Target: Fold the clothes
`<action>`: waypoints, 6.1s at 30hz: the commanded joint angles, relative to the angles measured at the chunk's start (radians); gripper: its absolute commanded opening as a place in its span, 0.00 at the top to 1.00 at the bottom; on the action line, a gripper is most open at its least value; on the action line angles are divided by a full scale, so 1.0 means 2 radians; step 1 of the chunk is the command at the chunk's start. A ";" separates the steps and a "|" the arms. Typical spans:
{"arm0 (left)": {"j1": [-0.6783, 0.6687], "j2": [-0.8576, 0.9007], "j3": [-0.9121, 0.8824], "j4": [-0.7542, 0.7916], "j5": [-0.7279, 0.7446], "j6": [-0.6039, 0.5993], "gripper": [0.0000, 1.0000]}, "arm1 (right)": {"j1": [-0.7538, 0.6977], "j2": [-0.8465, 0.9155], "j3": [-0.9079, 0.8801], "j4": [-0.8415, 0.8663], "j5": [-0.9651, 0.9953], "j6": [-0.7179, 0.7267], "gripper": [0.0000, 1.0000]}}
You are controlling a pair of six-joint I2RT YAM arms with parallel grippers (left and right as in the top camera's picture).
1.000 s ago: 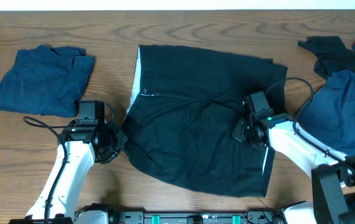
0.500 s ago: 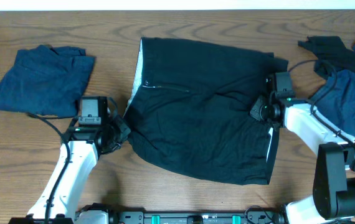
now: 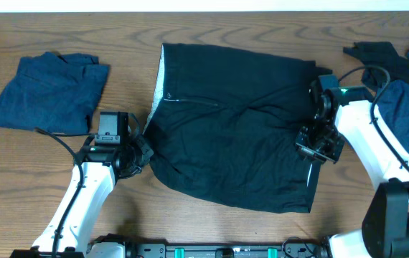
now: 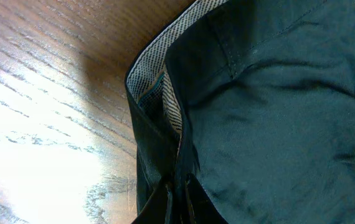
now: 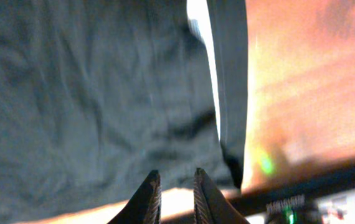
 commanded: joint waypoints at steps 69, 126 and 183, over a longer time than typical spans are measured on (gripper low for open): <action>-0.002 0.002 -0.002 -0.041 -0.003 0.045 0.94 | 0.093 -0.239 -0.388 0.226 0.016 0.386 0.99; -0.001 0.175 0.024 0.593 -0.016 0.000 0.94 | -0.045 0.051 0.097 0.349 0.167 -0.031 0.99; -0.010 0.291 0.115 0.328 0.059 0.151 0.01 | -0.064 0.114 -0.015 0.312 0.057 -0.076 0.62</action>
